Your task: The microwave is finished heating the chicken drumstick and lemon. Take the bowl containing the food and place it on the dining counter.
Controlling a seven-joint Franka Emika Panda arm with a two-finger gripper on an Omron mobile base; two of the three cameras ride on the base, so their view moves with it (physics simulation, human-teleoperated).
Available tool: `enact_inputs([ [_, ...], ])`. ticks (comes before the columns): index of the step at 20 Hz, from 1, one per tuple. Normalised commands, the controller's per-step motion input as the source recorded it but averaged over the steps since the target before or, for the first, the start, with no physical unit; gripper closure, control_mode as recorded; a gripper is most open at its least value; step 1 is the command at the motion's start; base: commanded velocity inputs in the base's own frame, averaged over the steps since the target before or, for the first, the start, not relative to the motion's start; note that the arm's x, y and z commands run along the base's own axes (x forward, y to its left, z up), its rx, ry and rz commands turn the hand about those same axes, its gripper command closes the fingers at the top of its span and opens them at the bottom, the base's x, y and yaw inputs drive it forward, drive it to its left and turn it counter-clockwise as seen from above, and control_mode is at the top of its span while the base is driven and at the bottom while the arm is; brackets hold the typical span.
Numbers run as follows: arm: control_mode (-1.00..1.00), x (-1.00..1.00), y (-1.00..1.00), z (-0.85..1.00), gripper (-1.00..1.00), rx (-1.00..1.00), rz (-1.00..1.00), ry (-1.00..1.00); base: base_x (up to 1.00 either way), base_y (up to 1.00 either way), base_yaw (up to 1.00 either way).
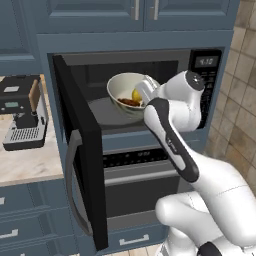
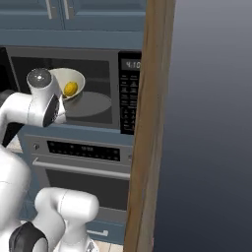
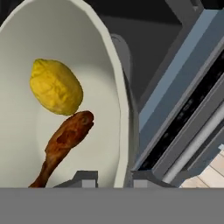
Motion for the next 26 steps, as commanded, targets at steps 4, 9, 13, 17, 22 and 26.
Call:
enact_inputs([
  [4,-1.0,-1.0,-0.53,0.09,1.0,0.0,0.0,0.15,0.0,0.0,0.0],
  [9,-1.0,-1.0,-0.23,0.0,1.0,-0.05,0.0,0.06,0.0,0.0,0.0],
  [13,-1.0,-1.0,-0.24,0.0,1.0,0.0,0.03,-0.18,0.0,0.0,0.0],
  [17,-1.0,-0.1,0.0,0.0,1.0,0.0,0.0,0.0,0.0,0.0,0.0],
  [22,-1.0,0.0,0.0,0.0,1.0,0.0,0.0,0.0,0.0,0.0,0.0],
  [26,-1.0,0.0,0.0,0.0,1.0,0.0,0.0,0.0,0.0,0.0,0.0],
])
